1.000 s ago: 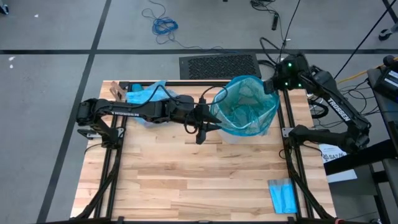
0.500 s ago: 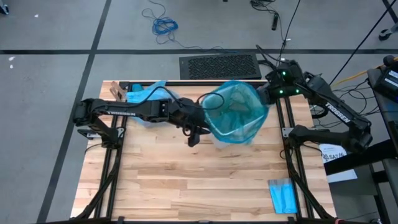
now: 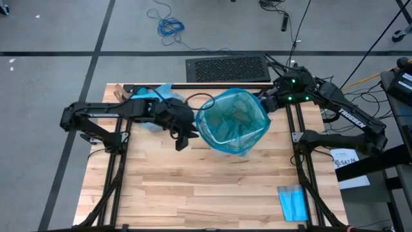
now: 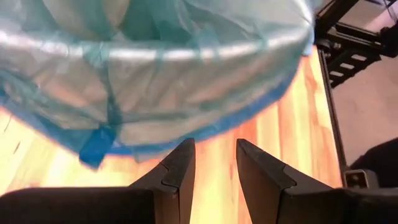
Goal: Place trash/remove bag and relplace
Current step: Insert the blue trash bag into the white trash bin
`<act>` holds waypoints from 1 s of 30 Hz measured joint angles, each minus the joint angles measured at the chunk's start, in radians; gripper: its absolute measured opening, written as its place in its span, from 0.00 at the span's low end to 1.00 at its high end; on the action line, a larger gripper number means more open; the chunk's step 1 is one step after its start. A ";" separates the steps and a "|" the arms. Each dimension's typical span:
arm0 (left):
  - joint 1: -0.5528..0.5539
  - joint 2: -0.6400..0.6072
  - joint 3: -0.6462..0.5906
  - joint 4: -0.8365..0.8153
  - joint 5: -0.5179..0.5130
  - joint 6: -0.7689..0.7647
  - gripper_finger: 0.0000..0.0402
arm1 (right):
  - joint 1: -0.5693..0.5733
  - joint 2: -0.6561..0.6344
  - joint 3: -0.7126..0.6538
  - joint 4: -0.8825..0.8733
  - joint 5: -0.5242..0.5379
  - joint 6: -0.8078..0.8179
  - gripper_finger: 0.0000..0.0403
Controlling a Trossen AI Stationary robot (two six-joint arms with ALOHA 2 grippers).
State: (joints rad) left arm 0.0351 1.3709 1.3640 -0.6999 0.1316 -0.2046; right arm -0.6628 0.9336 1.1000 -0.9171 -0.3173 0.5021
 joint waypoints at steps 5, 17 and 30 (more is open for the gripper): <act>-0.041 -0.044 0.000 0.024 -0.027 -0.042 0.28 | -0.006 -0.016 0.000 -0.015 0.032 -0.020 0.15; -0.155 0.088 0.000 0.376 -0.305 0.056 0.28 | -0.006 -0.068 0.000 0.191 0.139 -0.071 0.15; -0.193 0.178 0.002 0.500 -0.399 0.053 0.28 | -0.002 -0.067 0.000 0.309 0.023 -0.229 0.15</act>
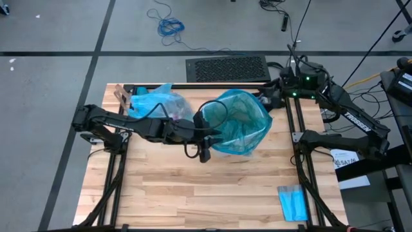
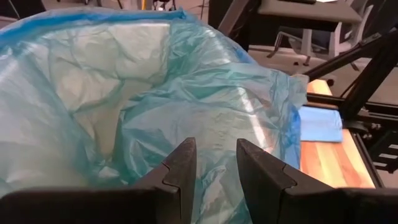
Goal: Place trash/remove bag and relplace
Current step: Insert the blue trash bag into the white trash bin
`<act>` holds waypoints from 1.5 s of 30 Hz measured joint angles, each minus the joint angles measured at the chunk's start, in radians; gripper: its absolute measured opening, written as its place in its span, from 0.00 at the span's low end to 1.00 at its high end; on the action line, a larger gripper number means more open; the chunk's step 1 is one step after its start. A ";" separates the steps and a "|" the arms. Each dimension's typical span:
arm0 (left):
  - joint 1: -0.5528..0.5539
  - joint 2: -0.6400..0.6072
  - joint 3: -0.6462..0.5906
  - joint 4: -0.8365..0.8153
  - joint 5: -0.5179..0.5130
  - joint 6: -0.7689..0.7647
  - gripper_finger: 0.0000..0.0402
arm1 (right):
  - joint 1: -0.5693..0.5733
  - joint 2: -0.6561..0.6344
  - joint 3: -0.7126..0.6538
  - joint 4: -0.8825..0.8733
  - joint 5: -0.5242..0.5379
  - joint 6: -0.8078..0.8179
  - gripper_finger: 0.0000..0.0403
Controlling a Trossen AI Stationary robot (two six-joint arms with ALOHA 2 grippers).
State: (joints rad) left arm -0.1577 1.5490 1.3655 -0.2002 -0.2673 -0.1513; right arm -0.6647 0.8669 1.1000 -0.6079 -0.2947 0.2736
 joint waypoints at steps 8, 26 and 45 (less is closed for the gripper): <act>0.002 0.000 0.000 0.000 -0.003 0.000 0.28 | 0.006 0.082 0.000 -0.003 -0.132 -0.007 0.25; 0.007 0.000 -0.001 -0.002 -0.003 0.001 0.28 | 0.005 0.124 -0.001 -0.042 -0.100 0.005 0.02; 0.007 0.001 -0.001 -0.003 0.000 0.001 0.28 | -0.015 0.232 -0.001 -0.095 -0.098 0.033 0.00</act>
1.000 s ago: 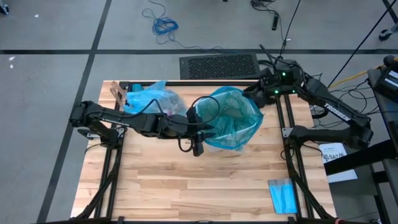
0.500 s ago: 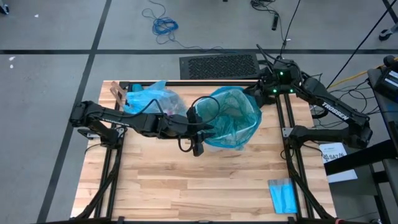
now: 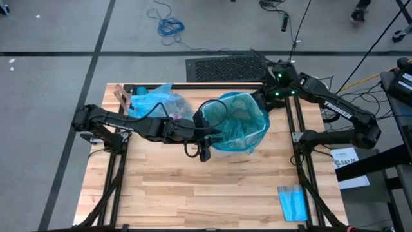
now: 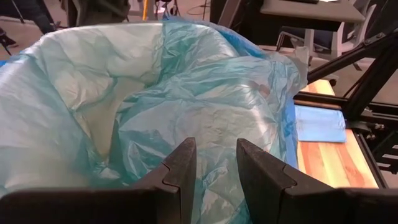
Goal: Place trash/remove bag and relplace
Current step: Insert the blue trash bag into the white trash bin
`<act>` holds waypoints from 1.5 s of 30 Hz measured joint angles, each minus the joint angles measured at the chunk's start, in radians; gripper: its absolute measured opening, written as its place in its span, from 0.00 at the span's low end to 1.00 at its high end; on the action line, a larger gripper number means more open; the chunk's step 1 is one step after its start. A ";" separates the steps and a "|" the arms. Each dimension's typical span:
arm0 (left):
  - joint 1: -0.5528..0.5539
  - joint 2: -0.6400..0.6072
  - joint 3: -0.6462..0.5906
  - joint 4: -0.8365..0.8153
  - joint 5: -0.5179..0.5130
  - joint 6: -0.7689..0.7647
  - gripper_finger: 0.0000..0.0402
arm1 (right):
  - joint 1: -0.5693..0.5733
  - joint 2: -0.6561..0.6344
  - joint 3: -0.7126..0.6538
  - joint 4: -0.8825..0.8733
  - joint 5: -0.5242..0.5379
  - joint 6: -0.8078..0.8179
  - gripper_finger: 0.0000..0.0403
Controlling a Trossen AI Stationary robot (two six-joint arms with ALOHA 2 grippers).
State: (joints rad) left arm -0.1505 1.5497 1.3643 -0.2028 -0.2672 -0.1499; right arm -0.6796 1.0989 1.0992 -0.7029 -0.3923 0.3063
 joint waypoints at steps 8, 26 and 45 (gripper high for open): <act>0.000 0.000 0.000 0.000 0.000 0.000 0.28 | 0.016 0.045 0.000 -0.049 -0.008 0.004 0.00; 0.007 0.001 -0.001 0.000 -0.001 0.002 0.28 | -0.002 -0.059 0.000 -0.100 0.007 0.020 0.11; 0.008 0.001 -0.001 -0.001 -0.002 0.007 0.28 | 0.100 -0.463 0.001 -0.301 0.027 0.131 0.29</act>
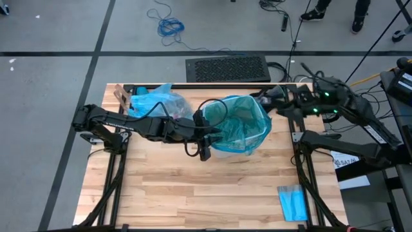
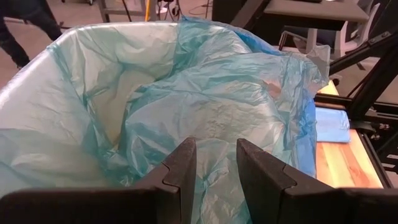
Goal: Place trash/remove bag and relplace
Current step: Insert the blue trash bag into the white trash bin
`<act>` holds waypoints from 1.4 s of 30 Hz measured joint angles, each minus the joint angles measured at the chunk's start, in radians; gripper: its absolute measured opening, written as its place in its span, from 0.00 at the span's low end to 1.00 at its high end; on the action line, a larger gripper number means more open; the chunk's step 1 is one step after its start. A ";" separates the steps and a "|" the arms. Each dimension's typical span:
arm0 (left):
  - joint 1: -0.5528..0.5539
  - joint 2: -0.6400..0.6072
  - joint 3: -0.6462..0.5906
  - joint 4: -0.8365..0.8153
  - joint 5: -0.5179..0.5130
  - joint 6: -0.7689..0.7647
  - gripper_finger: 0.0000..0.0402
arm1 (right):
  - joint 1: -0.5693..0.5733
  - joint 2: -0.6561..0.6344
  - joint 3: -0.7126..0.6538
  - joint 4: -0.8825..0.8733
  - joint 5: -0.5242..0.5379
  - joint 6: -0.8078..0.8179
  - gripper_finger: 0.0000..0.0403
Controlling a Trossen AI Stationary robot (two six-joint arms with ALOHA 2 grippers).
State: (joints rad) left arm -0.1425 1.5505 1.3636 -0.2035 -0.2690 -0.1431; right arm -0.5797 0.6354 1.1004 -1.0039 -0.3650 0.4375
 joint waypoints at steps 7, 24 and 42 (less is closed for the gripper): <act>0.013 0.000 0.000 0.001 0.001 -0.002 0.28 | 0.080 -0.049 0.000 -0.004 0.032 0.023 0.02; 0.017 0.000 0.000 0.003 0.002 -0.007 0.28 | 0.353 0.082 -0.001 -0.017 0.086 -0.018 0.00; 0.019 0.000 0.000 0.003 0.003 -0.007 0.28 | 0.651 0.218 -0.001 0.000 0.296 0.028 0.00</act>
State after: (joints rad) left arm -0.1238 1.5505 1.3636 -0.2008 -0.2665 -0.1505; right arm 0.0718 0.8531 1.0992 -1.0038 -0.0691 0.4657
